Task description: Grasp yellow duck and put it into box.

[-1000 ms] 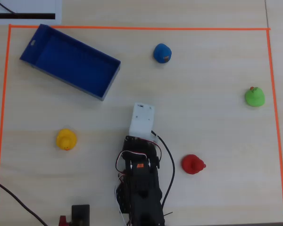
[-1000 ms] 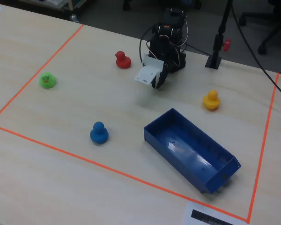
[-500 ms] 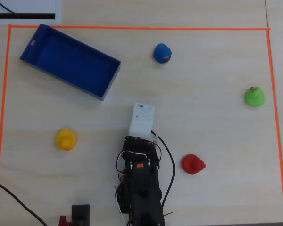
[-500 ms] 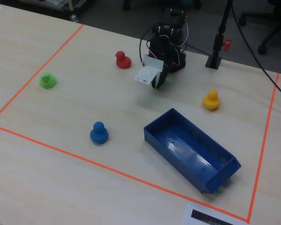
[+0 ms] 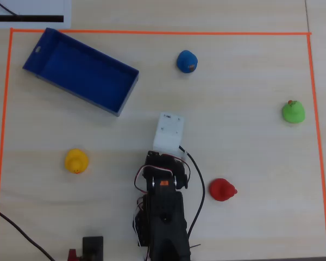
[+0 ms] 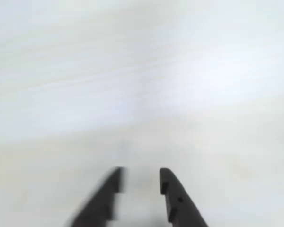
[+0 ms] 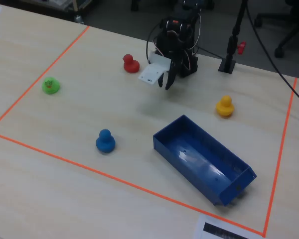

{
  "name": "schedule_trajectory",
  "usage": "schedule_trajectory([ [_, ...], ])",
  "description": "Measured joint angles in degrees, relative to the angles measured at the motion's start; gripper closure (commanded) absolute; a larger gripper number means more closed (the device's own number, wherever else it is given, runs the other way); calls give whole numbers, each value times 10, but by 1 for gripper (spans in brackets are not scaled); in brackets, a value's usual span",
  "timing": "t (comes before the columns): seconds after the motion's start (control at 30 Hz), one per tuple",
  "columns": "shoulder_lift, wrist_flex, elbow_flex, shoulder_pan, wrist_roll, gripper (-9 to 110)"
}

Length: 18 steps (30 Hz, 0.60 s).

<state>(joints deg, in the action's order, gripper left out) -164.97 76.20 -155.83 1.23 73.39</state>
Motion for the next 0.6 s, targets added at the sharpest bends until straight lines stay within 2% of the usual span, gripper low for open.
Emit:
schedule_trajectory([
  [0.17, 238, 200, 338, -110, -73, 58],
  [0.23, 288, 226, 432, -172, -127, 57],
  [0.4, 409, 199, 569, -308, -265, 56],
  [0.6, 514, 101, 537, -392, -362, 57],
])
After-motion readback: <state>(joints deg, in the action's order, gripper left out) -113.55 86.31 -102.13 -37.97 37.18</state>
